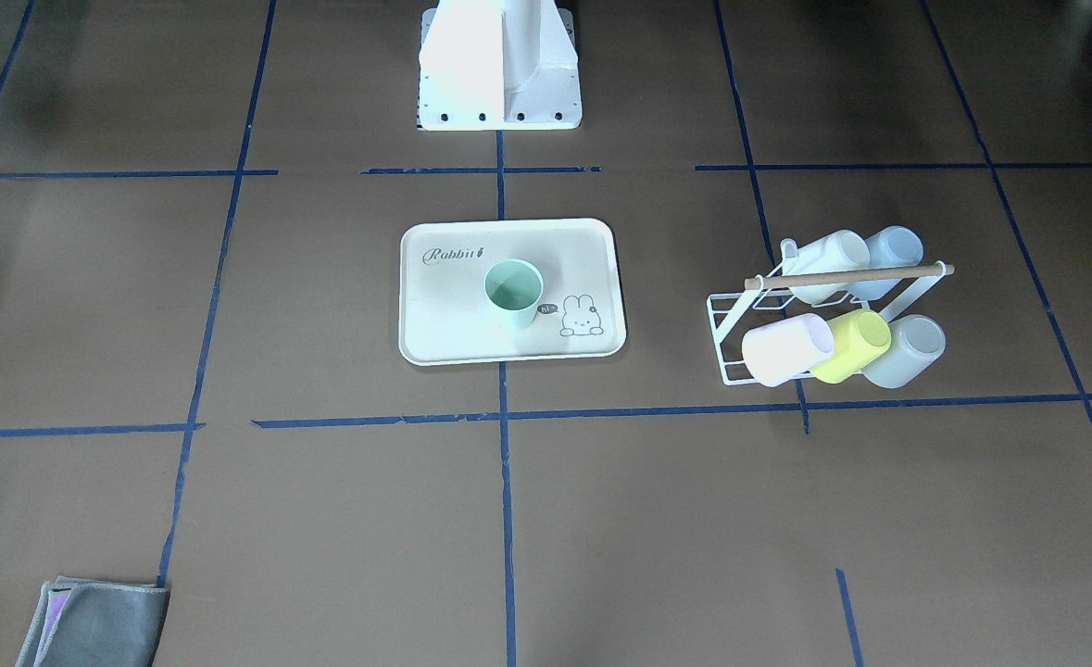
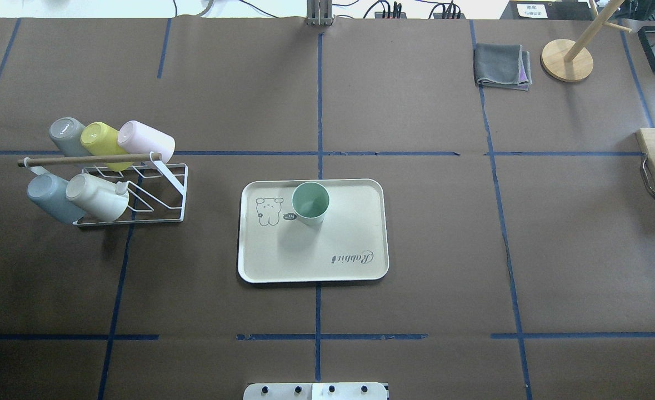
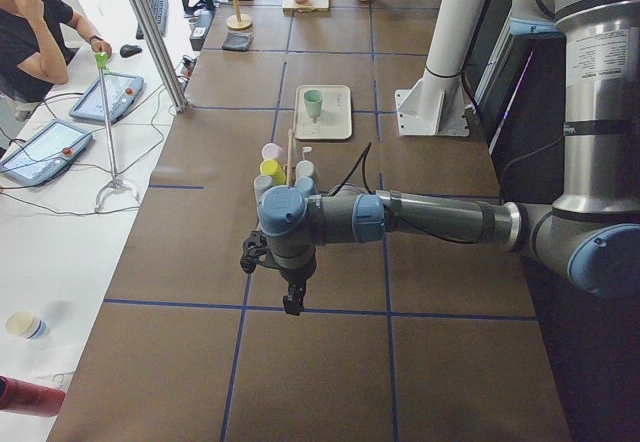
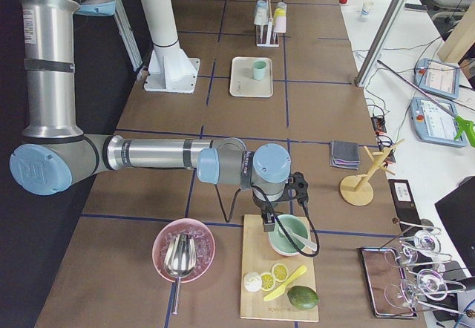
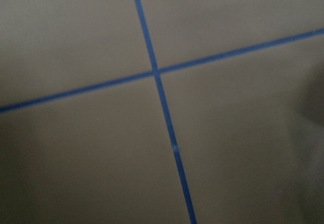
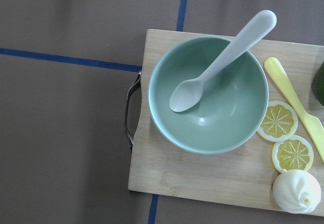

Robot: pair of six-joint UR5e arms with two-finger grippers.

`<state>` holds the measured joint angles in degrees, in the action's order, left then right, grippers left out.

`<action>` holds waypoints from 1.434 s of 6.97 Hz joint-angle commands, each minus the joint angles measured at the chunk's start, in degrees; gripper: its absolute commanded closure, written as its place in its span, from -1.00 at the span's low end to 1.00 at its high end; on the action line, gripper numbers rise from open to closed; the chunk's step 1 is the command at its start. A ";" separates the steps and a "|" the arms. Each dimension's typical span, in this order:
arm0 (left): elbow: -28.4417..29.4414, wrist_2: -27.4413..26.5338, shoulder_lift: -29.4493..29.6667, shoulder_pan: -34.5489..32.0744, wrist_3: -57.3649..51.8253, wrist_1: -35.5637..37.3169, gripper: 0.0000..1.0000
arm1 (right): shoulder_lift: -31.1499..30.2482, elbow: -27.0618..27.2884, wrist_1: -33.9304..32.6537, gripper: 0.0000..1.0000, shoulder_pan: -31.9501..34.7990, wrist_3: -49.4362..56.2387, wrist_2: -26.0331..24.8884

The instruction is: Pick up and place green cup on tray

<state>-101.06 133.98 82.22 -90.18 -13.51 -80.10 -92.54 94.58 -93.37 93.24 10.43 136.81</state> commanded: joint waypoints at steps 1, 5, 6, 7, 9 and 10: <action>1.13 0.14 -1.81 0.09 -0.02 -1.37 -1.00 | 0.51 -0.36 0.11 -1.00 0.01 -0.85 -0.06; 3.14 0.84 1.79 -0.17 0.51 -1.28 -1.00 | -0.19 -0.63 -0.06 -1.00 0.01 -1.02 0.38; 4.46 2.32 2.58 -0.26 0.68 -1.37 -1.00 | -0.28 -0.63 -0.06 -1.00 0.10 -1.11 0.38; 4.47 2.42 2.94 -0.26 4.25 -1.46 -1.00 | -0.28 -0.71 -0.06 -1.00 0.10 -1.20 0.38; 4.47 2.34 3.03 -0.35 4.90 -2.69 -1.00 | -0.28 -0.71 -0.06 -1.00 0.10 -1.20 0.39; 4.47 2.25 3.12 -0.35 5.07 -2.78 -1.00 | -0.28 -0.80 -0.06 -1.00 0.10 -1.81 0.38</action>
<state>-96.62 136.31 85.26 -90.51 -8.76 -82.62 -92.81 93.84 -93.43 93.34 9.08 137.22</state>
